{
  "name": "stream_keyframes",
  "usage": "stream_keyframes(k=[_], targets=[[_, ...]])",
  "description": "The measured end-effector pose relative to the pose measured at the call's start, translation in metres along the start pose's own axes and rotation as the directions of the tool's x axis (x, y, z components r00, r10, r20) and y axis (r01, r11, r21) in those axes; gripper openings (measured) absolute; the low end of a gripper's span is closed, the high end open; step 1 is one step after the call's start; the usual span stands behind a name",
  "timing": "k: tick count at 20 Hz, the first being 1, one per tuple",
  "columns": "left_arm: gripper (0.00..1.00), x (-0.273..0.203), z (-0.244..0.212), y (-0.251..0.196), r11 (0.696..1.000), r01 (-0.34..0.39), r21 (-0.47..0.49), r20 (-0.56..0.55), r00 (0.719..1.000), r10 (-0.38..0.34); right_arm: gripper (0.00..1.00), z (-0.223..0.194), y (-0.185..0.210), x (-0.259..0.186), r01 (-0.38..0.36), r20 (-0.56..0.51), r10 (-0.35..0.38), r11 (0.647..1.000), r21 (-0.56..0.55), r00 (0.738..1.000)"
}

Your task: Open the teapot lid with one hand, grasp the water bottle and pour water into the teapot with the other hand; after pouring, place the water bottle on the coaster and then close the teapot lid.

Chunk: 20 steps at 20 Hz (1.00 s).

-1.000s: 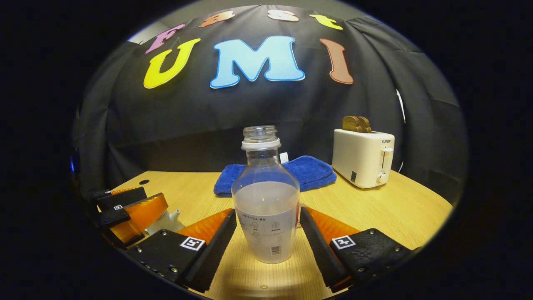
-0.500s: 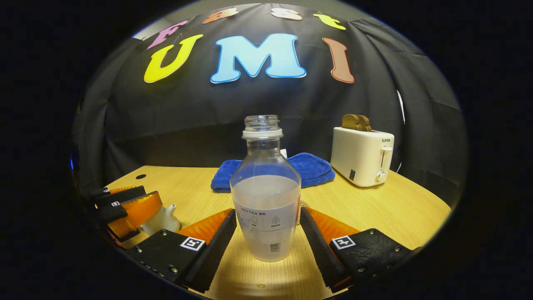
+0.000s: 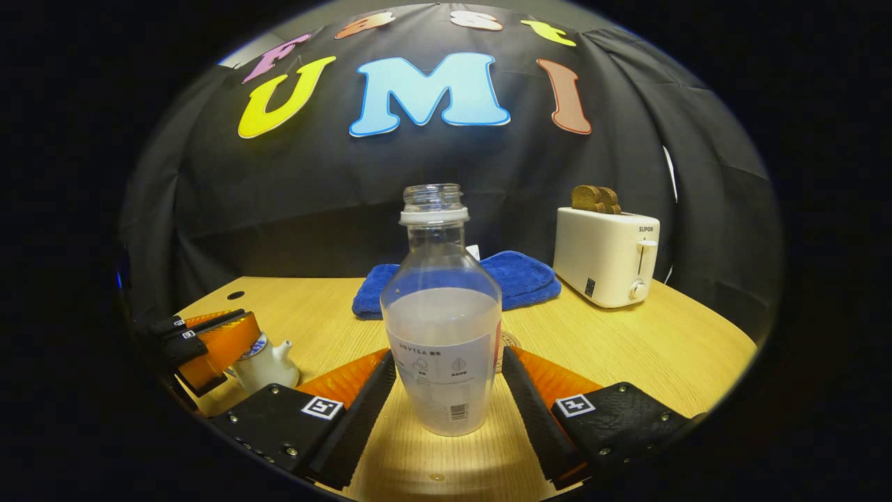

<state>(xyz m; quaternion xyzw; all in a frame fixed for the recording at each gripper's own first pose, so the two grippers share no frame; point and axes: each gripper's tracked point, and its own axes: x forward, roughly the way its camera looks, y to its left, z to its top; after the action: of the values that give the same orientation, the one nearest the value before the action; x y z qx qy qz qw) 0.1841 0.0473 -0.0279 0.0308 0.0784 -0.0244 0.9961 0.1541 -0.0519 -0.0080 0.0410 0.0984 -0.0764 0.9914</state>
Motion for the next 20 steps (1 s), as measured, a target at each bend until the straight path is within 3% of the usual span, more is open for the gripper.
stream_keyframes(k=[5, 6, 8, 10, 12, 13, 14, 19, 20], targets=[[0.24, -0.004, 0.004, -0.001, 1.0, 0.014, -0.027, 0.031, 0.999, -0.013, 0.95, -0.002, 0.002, 0.001, -0.005, -0.006, 0.005, 1.0, 0.003, 1.0], [0.17, -0.003, 0.002, -0.001, 0.999, 0.013, -0.038, 0.037, 0.999, -0.012, 0.95, -0.003, 0.002, 0.0, -0.006, -0.008, 0.006, 1.0, 0.003, 1.0], [0.13, -0.004, 0.004, 0.0, 0.999, 0.015, -0.049, 0.044, 0.999, -0.013, 0.95, -0.004, 0.001, 0.001, -0.003, -0.01, 0.003, 1.0, 0.0, 1.0], [0.17, -0.005, 0.005, 0.0, 0.998, 0.015, -0.061, 0.061, 0.998, -0.011, 0.95, -0.005, 0.0, 0.002, 0.0, -0.012, 0.0, 1.0, -0.002, 1.0], [0.13, -0.008, 0.01, 0.0, 0.997, 0.021, -0.073, 0.083, 0.996, -0.015, 0.95, -0.006, -0.001, 0.003, 0.003, -0.017, -0.003, 1.0, -0.002, 1.0], [0.17, -0.01, 0.012, 0.001, 0.997, 0.022, -0.079, 0.094, 0.995, -0.014, 0.95, -0.007, -0.001, 0.003, 0.003, -0.02, -0.003, 1.0, -0.002, 1.0], [0.13, -0.012, 0.015, 0.002, 0.996, 0.021, -0.084, 0.106, 0.994, -0.012, 0.95, -0.008, -0.001, 0.003, 0.003, -0.023, -0.003, 1.0, -0.001, 1.0], [0.17, -0.021, 0.027, 0.015, 0.994, 0.004, -0.105, 0.152, 0.988, 0.012, 0.95, -0.009, 0.001, 0.004, 0.003, -0.02, -0.004, 1.0, -0.019, 1.0], [0.13, -0.022, 0.028, 0.018, 0.995, -0.003, -0.102, 0.156, 0.988, 0.019, 0.95, -0.009, 0.001, 0.004, 0.003, -0.019, -0.004, 1.0, -0.022, 1.0]])
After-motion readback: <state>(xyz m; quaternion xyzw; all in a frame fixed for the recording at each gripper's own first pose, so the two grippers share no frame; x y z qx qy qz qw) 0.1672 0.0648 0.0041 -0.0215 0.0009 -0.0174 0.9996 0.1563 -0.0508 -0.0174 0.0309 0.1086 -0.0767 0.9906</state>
